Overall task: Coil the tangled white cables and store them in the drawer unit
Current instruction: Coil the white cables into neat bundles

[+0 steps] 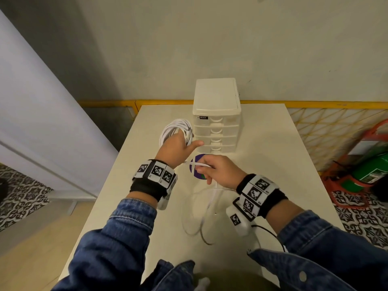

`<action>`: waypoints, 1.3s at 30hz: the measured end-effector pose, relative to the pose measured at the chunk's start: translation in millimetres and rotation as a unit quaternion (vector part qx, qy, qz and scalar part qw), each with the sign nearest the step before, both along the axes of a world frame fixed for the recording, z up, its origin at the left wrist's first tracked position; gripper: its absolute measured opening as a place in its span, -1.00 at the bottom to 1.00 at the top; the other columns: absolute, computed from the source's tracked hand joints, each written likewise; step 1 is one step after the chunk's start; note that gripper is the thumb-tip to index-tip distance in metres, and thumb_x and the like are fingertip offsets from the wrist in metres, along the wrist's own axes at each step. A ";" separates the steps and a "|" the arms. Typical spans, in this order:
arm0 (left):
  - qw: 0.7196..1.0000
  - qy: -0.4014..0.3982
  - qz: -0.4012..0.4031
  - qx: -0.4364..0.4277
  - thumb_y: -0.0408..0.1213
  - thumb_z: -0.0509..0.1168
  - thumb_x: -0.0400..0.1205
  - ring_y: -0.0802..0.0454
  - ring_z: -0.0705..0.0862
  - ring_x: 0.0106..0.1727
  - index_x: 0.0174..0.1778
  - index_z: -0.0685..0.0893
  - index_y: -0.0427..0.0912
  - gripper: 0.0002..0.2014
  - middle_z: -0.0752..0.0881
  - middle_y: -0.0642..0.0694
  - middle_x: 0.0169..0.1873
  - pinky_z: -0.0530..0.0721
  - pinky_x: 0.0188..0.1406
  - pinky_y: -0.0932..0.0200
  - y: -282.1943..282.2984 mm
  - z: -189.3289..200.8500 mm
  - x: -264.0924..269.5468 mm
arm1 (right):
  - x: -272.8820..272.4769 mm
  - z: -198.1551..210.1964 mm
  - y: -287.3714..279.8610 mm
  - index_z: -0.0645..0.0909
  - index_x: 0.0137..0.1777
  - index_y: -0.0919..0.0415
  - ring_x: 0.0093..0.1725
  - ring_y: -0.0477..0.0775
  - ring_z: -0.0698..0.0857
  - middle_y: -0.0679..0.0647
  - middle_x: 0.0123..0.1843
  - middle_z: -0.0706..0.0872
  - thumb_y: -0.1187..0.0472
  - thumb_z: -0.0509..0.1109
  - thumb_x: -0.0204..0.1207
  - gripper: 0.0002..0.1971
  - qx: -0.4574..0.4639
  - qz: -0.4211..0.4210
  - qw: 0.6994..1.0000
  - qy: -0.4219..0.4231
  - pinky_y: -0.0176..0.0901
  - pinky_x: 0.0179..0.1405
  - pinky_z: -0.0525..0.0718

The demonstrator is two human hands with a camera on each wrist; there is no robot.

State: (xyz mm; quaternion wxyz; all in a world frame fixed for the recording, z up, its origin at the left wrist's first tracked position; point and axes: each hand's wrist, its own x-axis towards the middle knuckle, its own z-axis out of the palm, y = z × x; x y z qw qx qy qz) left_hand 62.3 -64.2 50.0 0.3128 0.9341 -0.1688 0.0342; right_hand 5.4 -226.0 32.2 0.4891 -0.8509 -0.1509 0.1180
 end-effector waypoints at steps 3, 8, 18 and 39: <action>0.995 0.035 -0.029 0.092 0.26 0.19 0.55 -0.04 0.49 -0.55 -0.51 0.44 -0.25 -0.40 0.49 -0.13 -0.62 0.41 -0.43 0.08 -1.5 -2.1 -5.2 | 4.3 2.4 -9.9 0.56 -0.26 -0.04 -0.59 -0.09 0.61 0.01 -0.41 0.59 0.31 0.34 0.50 -0.79 -0.025 0.064 0.996 0.050 -0.21 -0.41 0.62; 0.956 0.253 -0.099 0.113 0.29 0.32 0.46 0.07 0.45 -0.63 -0.33 0.52 -0.25 -0.43 0.51 -0.07 -0.61 0.38 -0.54 0.25 -4.6 -11.3 -28.3 | 17.4 3.3 -49.9 0.68 -0.18 0.11 -0.49 -0.07 0.64 0.00 -0.39 0.64 0.13 0.44 0.44 -0.93 -0.177 0.074 0.980 0.050 -0.26 -0.38 0.58; 0.912 0.302 -0.009 -0.279 -0.11 0.23 0.67 0.08 0.32 -0.76 -0.37 0.54 -0.21 -0.67 0.42 0.00 -0.74 0.30 -0.75 0.33 15.4 16.5 -17.6 | 14.4 -22.2 -98.4 0.64 -0.34 0.23 -0.46 0.04 0.52 0.02 -0.55 0.55 -0.18 0.35 0.45 -0.57 -0.222 -0.089 0.969 -0.062 -0.10 -0.36 0.44; 0.920 0.242 0.136 -0.276 -0.06 0.26 0.63 0.07 0.36 -0.69 -0.30 0.55 -0.23 -0.68 0.48 0.01 -0.68 0.34 -0.66 0.24 -2.5 15.6 -16.7 | 22.2 -52.9 -95.7 0.14 0.57 0.24 0.50 0.29 0.38 0.30 0.54 0.33 0.49 0.11 0.49 -0.38 -0.167 -0.271 0.948 0.008 0.10 0.50 0.37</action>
